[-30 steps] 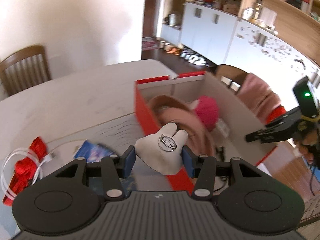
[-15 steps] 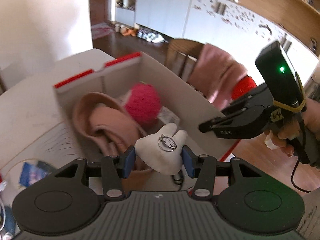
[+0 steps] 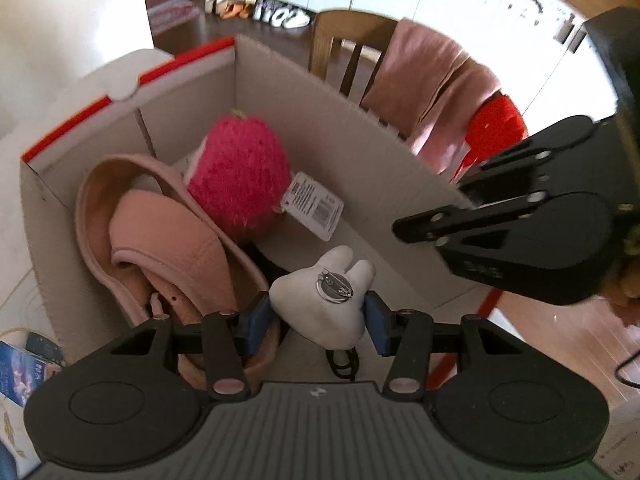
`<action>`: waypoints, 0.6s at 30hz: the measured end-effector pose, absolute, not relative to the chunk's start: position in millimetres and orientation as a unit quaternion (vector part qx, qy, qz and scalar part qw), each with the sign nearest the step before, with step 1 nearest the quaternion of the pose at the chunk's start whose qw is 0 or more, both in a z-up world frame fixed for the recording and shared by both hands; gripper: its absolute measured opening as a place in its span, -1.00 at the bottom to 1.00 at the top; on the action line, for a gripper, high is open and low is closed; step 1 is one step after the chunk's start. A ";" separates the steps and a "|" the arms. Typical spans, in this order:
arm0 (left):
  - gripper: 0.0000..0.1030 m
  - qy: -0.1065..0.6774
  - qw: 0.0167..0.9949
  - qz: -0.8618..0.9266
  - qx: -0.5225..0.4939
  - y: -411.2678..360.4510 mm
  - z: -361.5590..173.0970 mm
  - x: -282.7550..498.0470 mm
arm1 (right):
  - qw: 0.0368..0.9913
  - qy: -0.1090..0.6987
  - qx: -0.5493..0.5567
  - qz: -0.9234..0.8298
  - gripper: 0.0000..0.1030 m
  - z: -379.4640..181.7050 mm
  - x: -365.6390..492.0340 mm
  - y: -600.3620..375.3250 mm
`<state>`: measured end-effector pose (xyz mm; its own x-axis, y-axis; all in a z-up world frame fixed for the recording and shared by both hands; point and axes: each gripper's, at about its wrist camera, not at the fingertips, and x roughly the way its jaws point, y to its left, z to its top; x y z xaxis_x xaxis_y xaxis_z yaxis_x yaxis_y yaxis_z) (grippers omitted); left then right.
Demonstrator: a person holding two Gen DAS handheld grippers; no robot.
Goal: Organize objects
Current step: 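Carry the white plush tooth with the left gripper into the box and release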
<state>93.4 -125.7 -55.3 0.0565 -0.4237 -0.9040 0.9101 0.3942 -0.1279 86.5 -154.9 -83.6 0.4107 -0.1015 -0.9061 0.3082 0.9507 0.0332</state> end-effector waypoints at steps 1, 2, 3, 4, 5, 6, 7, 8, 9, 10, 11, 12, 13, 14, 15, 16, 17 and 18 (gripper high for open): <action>-0.05 0.484 0.678 -0.490 0.258 -128.2 -58.6 93.3 | 0.834 0.529 0.097 -0.123 -0.90 -84.0 86.6 -155.0; -0.05 0.486 0.674 -0.490 0.263 -130.7 -61.4 92.8 | 0.834 0.529 0.097 -0.122 -0.90 -84.0 86.3 -155.1; -0.05 0.489 0.672 -0.489 0.264 -132.7 -63.8 93.4 | 0.834 0.529 0.097 -0.122 -0.90 -84.0 86.1 -155.3; -0.05 0.493 0.670 -0.489 0.263 -134.9 -65.8 94.5 | 0.834 0.529 0.098 -0.122 -0.90 -84.1 85.7 -155.7; -0.05 0.495 0.667 -0.490 0.264 -136.9 -67.7 95.4 | 0.834 0.528 0.099 -0.121 -0.90 -84.1 85.4 -156.2; -0.05 0.497 0.666 -0.490 0.266 -138.5 -69.3 95.7 | 0.834 0.528 0.100 -0.121 -0.90 -84.0 85.2 -156.4; -0.05 0.497 0.664 -0.489 0.268 -139.4 -70.8 96.0 | 0.835 0.528 0.099 -0.121 -0.90 -84.0 84.7 -156.7; -0.05 0.500 0.663 -0.488 0.268 -139.7 -72.2 96.6 | 0.835 0.528 0.099 -0.120 -0.90 -84.0 84.4 -156.8; -0.05 0.505 0.661 -0.488 0.265 -139.2 -74.0 98.2 | 0.835 0.528 0.099 -0.120 -0.90 -83.8 84.1 -156.9; -0.04 0.510 0.660 -0.486 0.262 -139.2 -75.1 99.7 | 0.835 0.528 0.099 -0.119 -0.90 -83.9 83.8 -157.1; -0.04 0.512 0.659 -0.484 0.263 -139.0 -77.0 100.8 | 0.835 0.528 0.099 -0.119 -0.90 -83.9 83.6 -157.3; -0.04 0.513 0.658 -0.484 0.264 -139.2 -78.1 101.2 | 0.835 0.528 0.100 -0.119 -0.90 -84.0 83.7 -157.4; -0.04 0.514 0.657 -0.484 0.263 -139.4 -79.8 102.2 | 0.835 0.528 0.100 -0.119 -0.90 -83.9 83.9 -157.4; -0.04 0.515 0.657 -0.485 0.262 -139.1 -80.5 102.9 | 0.835 0.528 0.100 -0.119 -0.90 -83.8 84.0 -157.5; -0.04 0.514 0.656 -0.486 0.263 -138.8 -80.8 102.9 | 0.835 0.528 0.100 -0.118 -0.90 -83.7 84.1 -157.6; -0.04 0.511 0.656 -0.488 0.266 -138.8 -81.6 102.9 | 0.835 0.528 0.100 -0.118 -0.89 -83.7 84.0 -157.6; -0.04 0.507 0.656 -0.488 0.273 -139.0 -82.6 102.3 | 0.835 0.528 0.100 -0.118 -0.89 -83.9 84.2 -157.7; -0.04 0.502 0.657 -0.486 0.281 -139.3 -83.1 101.7 | 0.835 0.528 0.100 -0.118 -0.89 -83.9 84.4 -157.9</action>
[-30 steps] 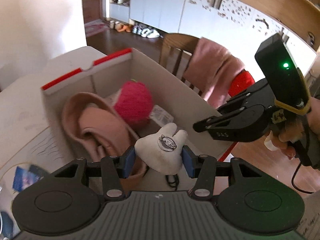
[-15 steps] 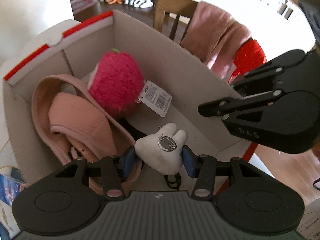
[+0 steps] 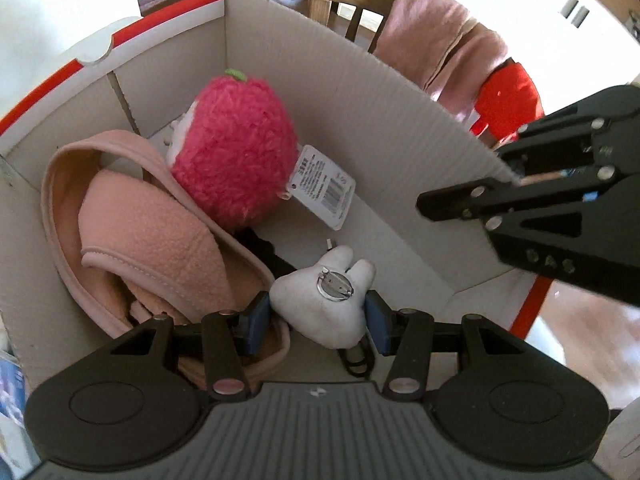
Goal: Organize objects
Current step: 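Carry the white plush tooth with the left gripper into the box and release, then return the left gripper to the table and grasp the blue tissue pack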
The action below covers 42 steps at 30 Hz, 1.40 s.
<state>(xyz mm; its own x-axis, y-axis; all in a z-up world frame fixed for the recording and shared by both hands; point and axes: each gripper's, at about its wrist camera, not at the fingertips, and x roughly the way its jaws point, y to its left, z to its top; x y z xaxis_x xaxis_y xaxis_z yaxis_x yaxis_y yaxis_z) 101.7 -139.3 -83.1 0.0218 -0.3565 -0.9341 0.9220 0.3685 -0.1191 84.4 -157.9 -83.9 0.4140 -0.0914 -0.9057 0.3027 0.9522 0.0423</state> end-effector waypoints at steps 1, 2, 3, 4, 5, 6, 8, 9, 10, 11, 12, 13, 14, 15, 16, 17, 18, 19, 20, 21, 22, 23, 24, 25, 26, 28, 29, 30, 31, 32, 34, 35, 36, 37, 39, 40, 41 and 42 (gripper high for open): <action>-0.04 0.500 0.657 -0.486 0.286 -139.3 -83.5 101.3 | 0.835 0.528 0.100 -0.118 -0.89 -84.0 84.2 -157.9; -0.04 0.500 0.657 -0.486 0.287 -139.4 -83.9 101.5 | 0.835 0.528 0.100 -0.118 -0.89 -84.2 84.2 -157.7; -0.03 0.501 0.656 -0.485 0.288 -140.0 -84.3 101.7 | 0.835 0.529 0.099 -0.118 -0.89 -84.2 84.3 -157.7; -0.03 0.503 0.655 -0.484 0.290 -140.7 -85.2 101.7 | 0.835 0.529 0.099 -0.118 -0.89 -84.5 84.2 -157.8; -0.03 0.505 0.654 -0.482 0.292 -141.5 -85.8 101.8 | 0.835 0.529 0.099 -0.118 -0.89 -84.5 84.3 -158.0; -0.04 0.506 0.653 -0.482 0.292 -142.5 -86.1 101.6 | 0.835 0.529 0.100 -0.118 -0.89 -84.5 84.3 -158.0; 0.00 0.510 0.651 -0.480 0.293 -143.6 -87.5 101.8 | 0.835 0.529 0.101 -0.117 -0.89 -84.9 84.2 -158.1; 0.02 0.511 0.650 -0.479 0.293 -143.7 -87.7 102.2 | 0.835 0.529 0.101 -0.117 -0.89 -85.0 84.1 -158.3; 0.06 0.513 0.650 -0.479 0.291 -143.6 -88.1 102.8 | 0.835 0.529 0.101 -0.117 -0.89 -85.0 84.0 -158.4; 0.10 0.515 0.650 -0.479 0.287 -145.2 -88.5 103.2 | 0.835 0.529 0.101 -0.117 -0.89 -85.0 83.9 -158.4; 0.12 0.517 0.650 -0.480 0.283 -147.6 -89.0 103.1 | 0.834 0.529 0.102 -0.117 -0.89 -85.1 83.9 -158.5; 0.17 0.517 0.652 -0.480 0.278 -145.4 -88.0 104.6 | 0.835 0.529 0.102 -0.117 -0.89 -85.0 83.5 -158.4; 0.20 0.517 0.654 -0.480 0.274 -144.2 -87.2 105.1 | 0.834 0.529 0.102 -0.117 -0.89 -85.1 83.3 -158.5; 0.21 0.514 0.657 -0.480 0.271 -142.9 -85.7 105.0 | 0.834 0.529 0.103 -0.117 -0.89 -85.4 83.2 -158.8; 0.23 0.511 0.661 -0.479 0.269 -141.0 -83.8 104.7 | 0.834 0.529 0.103 -0.117 -0.89 -85.5 83.2 -158.7; 0.23 0.505 0.666 -0.480 0.267 -138.7 -80.8 103.4 | 0.834 0.529 0.102 -0.117 -0.89 -85.5 83.0 -158.6; 0.23 0.499 0.671 -0.481 0.265 -136.8 -77.6 102.4 | 0.834 0.530 0.102 -0.117 -0.89 -85.6 83.1 -158.7; 0.23 0.494 0.675 -0.482 0.262 -134.6 -74.1 101.4 | 0.834 0.530 0.102 -0.117 -0.89 -85.8 83.1 -158.6; 0.24 0.489 0.679 -0.483 0.258 -131.6 -69.8 100.4 | 0.833 0.531 0.102 -0.117 -0.89 -85.9 83.3 -158.3; 0.24 0.486 0.682 -0.485 0.252 -128.9 -65.8 99.9 | 0.833 0.531 0.101 -0.117 -0.89 -86.2 83.4 -158.1; 0.24 0.483 0.685 -0.488 0.245 -126.1 -61.5 99.2 | 0.833 0.532 0.101 -0.117 -0.89 -86.2 83.5 -157.6; 0.24 0.479 0.688 -0.490 0.238 -123.0 -56.6 98.2 | 0.832 0.532 0.101 -0.116 -0.89 -86.7 83.6 -157.5; 0.25 0.475 0.692 -0.492 0.233 -119.9 -51.9 97.3 | 0.832 0.533 0.101 -0.116 -0.89 -87.2 83.4 -157.5; 0.25 0.472 0.695 -0.492 0.228 -117.2 -47.3 96.6 | 0.831 0.534 0.102 -0.116 -0.89 -87.6 83.3 -157.4; 0.26 0.467 0.700 -0.492 0.222 -113.8 -41.7 96.4 | 0.831 0.535 0.101 -0.116 -0.89 -88.3 83.2 -157.1; 0.28 0.464 0.708 -0.491 0.205 -106.1 -32.8 98.5 | 0.830 0.537 0.100 -0.117 -0.89 -88.8 83.4 -156.5; 0.28 0.463 0.713 -0.489 0.195 -101.1 -28.1 100.2 | 0.829 0.537 0.100 -0.118 -0.89 -88.9 83.6 -156.5; 0.28 0.461 0.718 -0.487 0.186 -97.0 -23.7 101.3 | 0.829 0.537 0.100 -0.118 -0.89 -88.8 83.6 -156.5; 0.28 0.459 0.723 -0.483 0.180 -93.6 -20.5 101.7 | 0.829 0.537 0.100 -0.119 -0.89 -88.7 83.5 -156.4; 0.28 0.456 0.731 -0.477 0.175 -89.1 -16.5 103.3 | 0.829 0.537 0.099 -0.119 -0.89 -88.4 83.8 -155.9; 0.28 0.452 0.746 -0.461 0.165 -80.8 -11.4 105.1 | 0.829 0.538 0.098 -0.120 -0.89 -88.2 84.1 -155.7; 0.28 0.450 0.753 -0.452 0.162 -77.1 -9.4 106.1 | 0.829 0.538 0.098 -0.120 -0.89 -88.1 84.2 -155.8; 0.28 0.448 0.760 -0.443 0.158 -73.3 -7.0 107.8 | 0.829 0.538 0.097 -0.120 -0.89 -88.1 84.2 -155.8; 0.28 0.446 0.766 -0.437 0.153 -69.5 -4.6 110.0 | 0.829 0.538 0.097 -0.120 -0.89 -88.2 84.6 -155.6; 0.28 0.443 0.774 -0.427 0.148 -62.0 -1.4 113.1 | 0.829 0.537 0.098 -0.119 -0.89 -88.3 84.6 -156.0; 0.28 0.441 0.779 -0.422 0.145 -58.0 0.4 114.4 | 0.829 0.537 0.098 -0.119 -0.89 -88.3 84.8 -155.9; 0.28 0.439 0.783 -0.416 0.144 -53.5 1.4 115.6 | 0.829 0.538 0.098 -0.119 -0.89 -88.2 84.9 -156.0; 0.28 0.437 0.788 -0.411 0.141 -48.9 2.8 117.1 | 0.829 0.538 0.097 -0.119 -0.89 -87.9 85.0 -155.8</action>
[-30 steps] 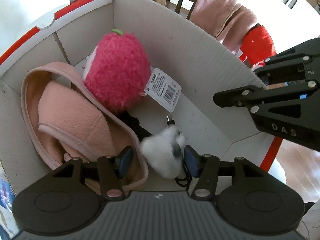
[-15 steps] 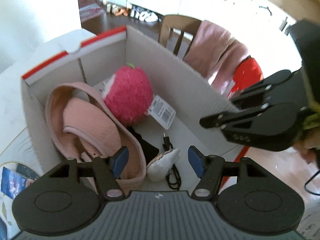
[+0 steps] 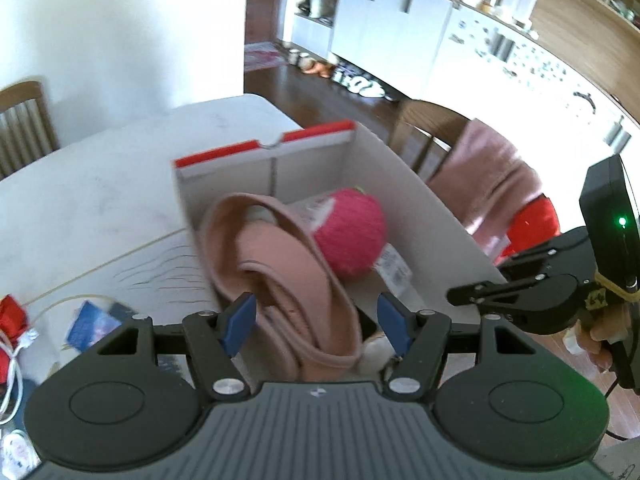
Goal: Organize objects
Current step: 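Return the left gripper to the table and grasp the blue tissue pack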
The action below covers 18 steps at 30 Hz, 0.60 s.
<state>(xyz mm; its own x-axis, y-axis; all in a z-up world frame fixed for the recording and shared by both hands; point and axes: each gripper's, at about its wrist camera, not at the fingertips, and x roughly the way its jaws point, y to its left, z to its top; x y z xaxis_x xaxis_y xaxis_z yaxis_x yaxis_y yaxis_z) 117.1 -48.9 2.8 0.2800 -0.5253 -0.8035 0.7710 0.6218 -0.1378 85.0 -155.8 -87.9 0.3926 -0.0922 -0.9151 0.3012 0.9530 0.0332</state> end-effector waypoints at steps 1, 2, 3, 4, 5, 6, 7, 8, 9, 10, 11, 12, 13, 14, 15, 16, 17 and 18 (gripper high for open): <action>0.28 0.434 0.791 -0.408 0.138 -44.9 4.4 118.1 | 0.829 0.538 0.096 -0.119 -0.89 -87.6 85.4 -155.6; 0.31 0.432 0.795 -0.404 0.136 -41.0 6.0 118.7 | 0.829 0.538 0.093 -0.119 -0.90 -86.9 85.7 -155.0; 0.34 0.431 0.799 -0.398 0.134 -36.7 7.2 119.8 | 0.830 0.538 0.092 -0.119 -0.90 -86.3 86.1 -154.7; 0.39 0.429 0.802 -0.393 0.131 -32.2 8.8 121.1 | 0.830 0.537 0.091 -0.120 -0.90 -85.7 86.6 -154.7; 0.40 0.428 0.805 -0.390 0.127 -27.0 10.5 122.4 | 0.830 0.537 0.091 -0.121 -0.90 -85.4 87.1 -154.9; 0.41 0.428 0.808 -0.385 0.123 -22.6 11.4 123.8 | 0.830 0.537 0.091 -0.121 -0.90 -84.9 87.5 -155.1; 0.42 0.428 0.811 -0.380 0.119 -17.7 12.3 125.7 | 0.830 0.537 0.090 -0.121 -0.90 -84.4 87.9 -155.4; 0.47 0.429 0.814 -0.375 0.115 -12.1 13.3 128.0 | 0.830 0.537 0.090 -0.122 -0.90 -83.9 88.3 -155.5; 0.50 0.429 0.818 -0.368 0.111 -6.3 13.6 130.2 | 0.830 0.537 0.089 -0.122 -0.90 -83.6 88.8 -155.6; 0.53 0.429 0.821 -0.362 0.107 -1.2 13.4 132.3 | 0.830 0.537 0.089 -0.122 -0.90 -83.3 89.1 -155.6; 0.53 0.432 0.824 -0.353 0.103 5.4 12.9 135.2 | 0.830 0.537 0.088 -0.122 -0.90 -83.3 89.5 -155.6; 0.53 0.435 0.826 -0.345 0.100 11.1 11.7 138.2 | 0.830 0.537 0.087 -0.122 -0.90 -83.2 89.9 -155.5; 0.53 0.437 0.827 -0.339 0.098 16.2 10.4 141.2 | 0.830 0.537 0.087 -0.122 -0.90 -83.1 90.2 -155.1; 0.53 0.440 0.829 -0.332 0.098 22.1 8.7 144.2 | 0.830 0.538 0.086 -0.123 -0.90 -83.3 90.7 -155.1; 0.53 0.442 0.831 -0.323 0.098 27.4 6.5 147.0 | 0.830 0.538 0.086 -0.123 -0.90 -83.4 90.7 -155.1; 0.53 0.445 0.832 -0.315 0.099 31.6 4.2 149.4 | 0.829 0.538 0.085 -0.123 -0.90 -83.4 91.0 -155.2; 0.53 0.448 0.834 -0.306 0.098 37.3 1.6 152.6 | 0.829 0.538 0.085 -0.123 -0.90 -83.6 91.5 -155.2; 0.53 0.451 0.835 -0.301 0.096 42.1 -0.3 155.5 | 0.829 0.539 0.085 -0.123 -0.90 -83.7 91.8 -155.3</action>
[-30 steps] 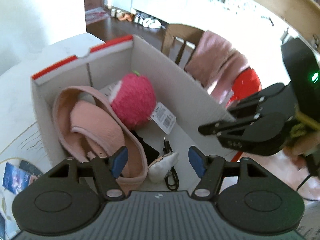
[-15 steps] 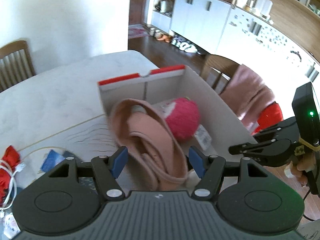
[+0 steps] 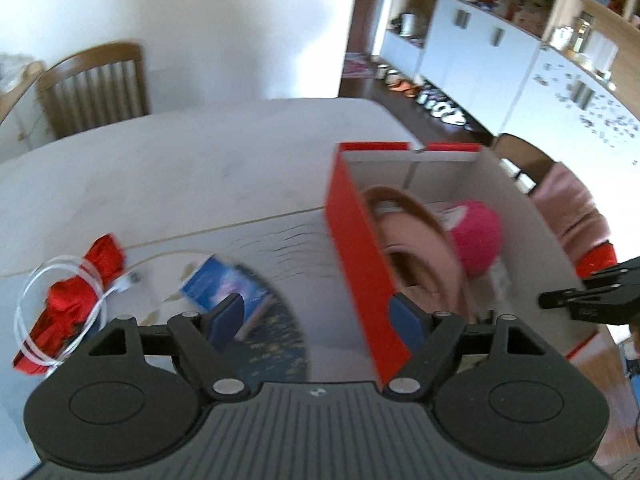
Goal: Organize objects
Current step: 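Return the left gripper to the table and grasp the blue tissue pack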
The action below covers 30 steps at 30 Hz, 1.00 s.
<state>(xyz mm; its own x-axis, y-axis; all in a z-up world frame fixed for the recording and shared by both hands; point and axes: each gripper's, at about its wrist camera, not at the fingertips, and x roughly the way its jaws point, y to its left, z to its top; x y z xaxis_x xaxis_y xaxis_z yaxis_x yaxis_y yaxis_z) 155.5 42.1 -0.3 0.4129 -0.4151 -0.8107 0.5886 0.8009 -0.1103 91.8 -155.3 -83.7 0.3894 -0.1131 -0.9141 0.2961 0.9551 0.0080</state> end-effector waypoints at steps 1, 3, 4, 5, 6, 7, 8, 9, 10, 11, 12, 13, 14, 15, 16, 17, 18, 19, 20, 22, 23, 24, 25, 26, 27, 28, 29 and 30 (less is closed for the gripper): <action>0.54 0.453 0.835 -0.297 0.093 46.8 -2.6 158.1 | 0.829 0.539 0.084 -0.123 -0.90 -83.8 92.1 -155.3; 0.66 0.458 0.837 -0.286 0.091 55.1 -8.3 162.4 | 0.828 0.540 0.082 -0.123 -0.90 -83.9 92.8 -155.2; 0.69 0.459 0.838 -0.280 0.091 58.6 -11.2 164.4 | 0.828 0.541 0.081 -0.123 -0.89 -84.0 93.3 -154.9; 0.70 0.461 0.839 -0.276 0.090 61.6 -14.1 166.0 | 0.828 0.541 0.080 -0.123 -0.89 -84.1 93.7 -154.7; 0.70 0.465 0.838 -0.272 0.089 63.6 -17.1 168.4 | 0.828 0.542 0.080 -0.123 -0.89 -84.2 93.9 -154.8; 0.70 0.468 0.837 -0.269 0.088 65.7 -19.0 170.9 | 0.827 0.542 0.080 -0.123 -0.89 -84.3 94.0 -154.9; 0.74 0.470 0.837 -0.265 0.087 67.0 -22.0 173.4 | 0.827 0.543 0.080 -0.123 -0.89 -84.3 94.2 -155.0; 0.79 0.472 0.838 -0.260 0.088 67.0 -24.2 174.8 | 0.827 0.543 0.080 -0.123 -0.89 -84.3 94.7 -154.8; 0.90 0.474 0.838 -0.255 0.087 67.4 -27.6 177.6 | 0.827 0.543 0.080 -0.123 -0.89 -84.2 94.9 -154.8; 0.96 0.476 0.839 -0.249 0.085 67.6 -30.9 180.3 | 0.826 0.544 0.080 -0.123 -0.89 -84.1 95.1 -155.1; 0.97 0.478 0.840 -0.244 0.083 67.4 -34.4 183.2 | 0.826 0.544 0.081 -0.123 -0.89 -84.1 95.3 -155.5; 0.97 0.480 0.839 -0.241 0.081 67.0 -37.5 186.2 | 0.826 0.544 0.080 -0.123 -0.89 -84.2 95.2 -155.1; 0.97 0.484 0.839 -0.235 0.078 66.8 -41.6 189.9 | 0.826 0.544 0.081 -0.123 -0.89 -84.2 95.5 -155.5; 0.97 0.488 0.839 -0.226 0.075 66.6 -45.9 194.1 | 0.826 0.544 0.081 -0.123 -0.89 -84.4 95.7 -155.8; 0.98 0.491 0.840 -0.218 0.072 66.4 -49.7 198.1 | 0.826 0.544 0.082 -0.123 -0.89 -84.7 95.9 -155.9; 0.98 0.492 0.842 -0.209 0.071 65.9 -53.5 202.1 | 0.826 0.544 0.082 -0.123 -0.89 -85.1 96.1 -156.0; 0.99 0.492 0.844 -0.200 0.072 64.6 -57.0 205.9 | 0.826 0.544 0.083 -0.123 -0.89 -85.4 96.3 -156.0; 0.99 0.493 0.846 -0.189 0.073 63.0 -59.9 209.8 | 0.826 0.544 0.084 -0.123 -0.88 -85.7 96.5 -156.3; 0.99 0.494 0.847 -0.181 0.072 61.6 -62.9 214.4 | 0.826 0.544 0.086 -0.124 -0.88 -85.9 96.6 -156.6; 0.99 0.503 0.844 -0.171 0.070 57.7 -68.4 223.9 | 0.825 0.544 0.087 -0.124 -0.88 -86.5 97.1 -157.3; 0.99 0.508 0.842 -0.169 0.067 55.9 -71.5 229.3 | 0.825 0.544 0.088 -0.124 -0.88 -86.8 97.1 -157.5; 0.99 0.512 0.841 -0.164 0.064 53.9 -74.6 234.3 | 0.825 0.544 0.088 -0.124 -0.88 -86.8 97.0 -157.7; 0.99 0.515 0.841 -0.156 0.062 52.2 -77.5 238.3 | 0.825 0.544 0.089 -0.124 -0.88 -86.7 96.7 -157.9; 0.99 0.516 0.841 -0.148 0.059 50.3 -80.1 242.3 | 0.825 0.545 0.089 -0.124 -0.88 -86.8 96.8 -158.0; 0.99 0.519 0.841 -0.142 0.055 48.5 -82.6 246.2 | 0.825 0.545 0.089 -0.124 -0.88 -86.7 96.9 -158.4; 0.99 0.522 0.840 -0.138 0.051 46.3 -84.9 249.5 | 0.824 0.545 0.089 -0.124 -0.88 -86.9 96.9 -158.7; 0.99 0.527 0.838 -0.135 0.046 44.2 -87.6 252.7 | 0.824 0.545 0.091 -0.125 -0.88 -87.2 96.8 -159.2; 0.99 0.533 0.835 -0.132 0.041 42.2 -91.0 255.9 | 0.824 0.546 0.091 -0.125 -0.88 -87.5 97.0 -159.1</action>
